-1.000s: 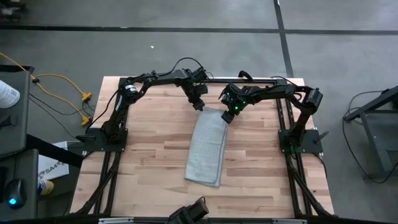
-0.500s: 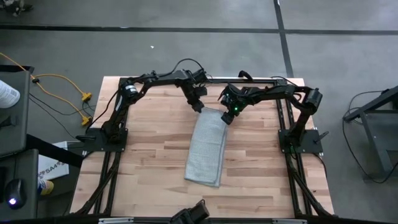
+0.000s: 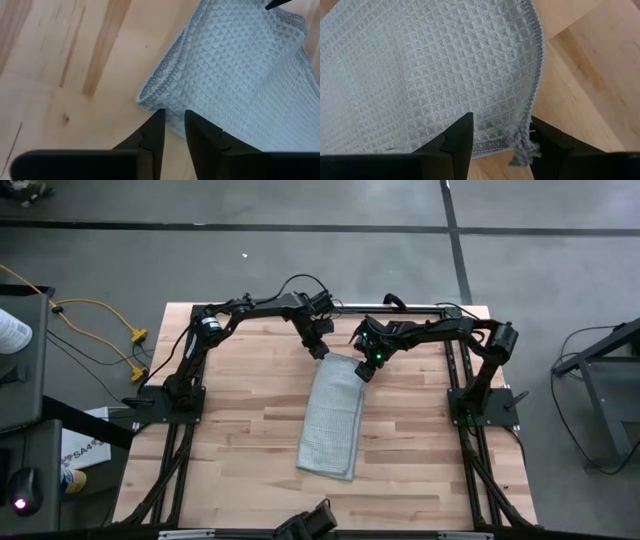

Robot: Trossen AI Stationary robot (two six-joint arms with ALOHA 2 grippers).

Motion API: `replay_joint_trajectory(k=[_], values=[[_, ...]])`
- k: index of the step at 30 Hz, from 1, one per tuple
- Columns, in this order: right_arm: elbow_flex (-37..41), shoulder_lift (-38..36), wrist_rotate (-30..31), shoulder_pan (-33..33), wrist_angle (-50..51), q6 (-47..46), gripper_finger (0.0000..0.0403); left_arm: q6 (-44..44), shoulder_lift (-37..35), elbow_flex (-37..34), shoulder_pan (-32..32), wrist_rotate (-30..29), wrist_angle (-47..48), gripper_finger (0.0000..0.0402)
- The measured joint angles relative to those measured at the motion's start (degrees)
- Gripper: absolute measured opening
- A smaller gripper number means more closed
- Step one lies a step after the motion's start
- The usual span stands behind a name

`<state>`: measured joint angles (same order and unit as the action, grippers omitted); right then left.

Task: Fold microfiber towels
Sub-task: Fold the gray microfiber towel

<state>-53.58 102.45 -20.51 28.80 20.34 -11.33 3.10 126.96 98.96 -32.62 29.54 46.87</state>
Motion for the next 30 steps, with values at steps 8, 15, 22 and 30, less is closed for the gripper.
replay_joint_trajectory(k=[8, 15, 22, 30], values=[[0.00, 0.00, 0.35, 0.00, 0.02, 0.00, 0.0151, 0.60, 0.00, 0.00, 0.01, 0.04, 0.26, 0.0075], [-0.02, -0.02, 0.46, 0.00, 0.02, 0.09, 0.0151, 1.69, -0.02, -0.02, 0.13, 0.08, 0.37, 0.0138], [-0.04, -0.02, 1.39, 0.02, 0.42, -0.72, 0.0151, 3.03, -0.02, -0.02, 0.15, 1.13, 1.40, 0.0174], [-0.09, -0.04, 2.40, 0.04, 1.10, -0.39, 0.0134, 7.03, -1.29, -0.07, 0.00, 2.89, 5.49, 0.0175]])
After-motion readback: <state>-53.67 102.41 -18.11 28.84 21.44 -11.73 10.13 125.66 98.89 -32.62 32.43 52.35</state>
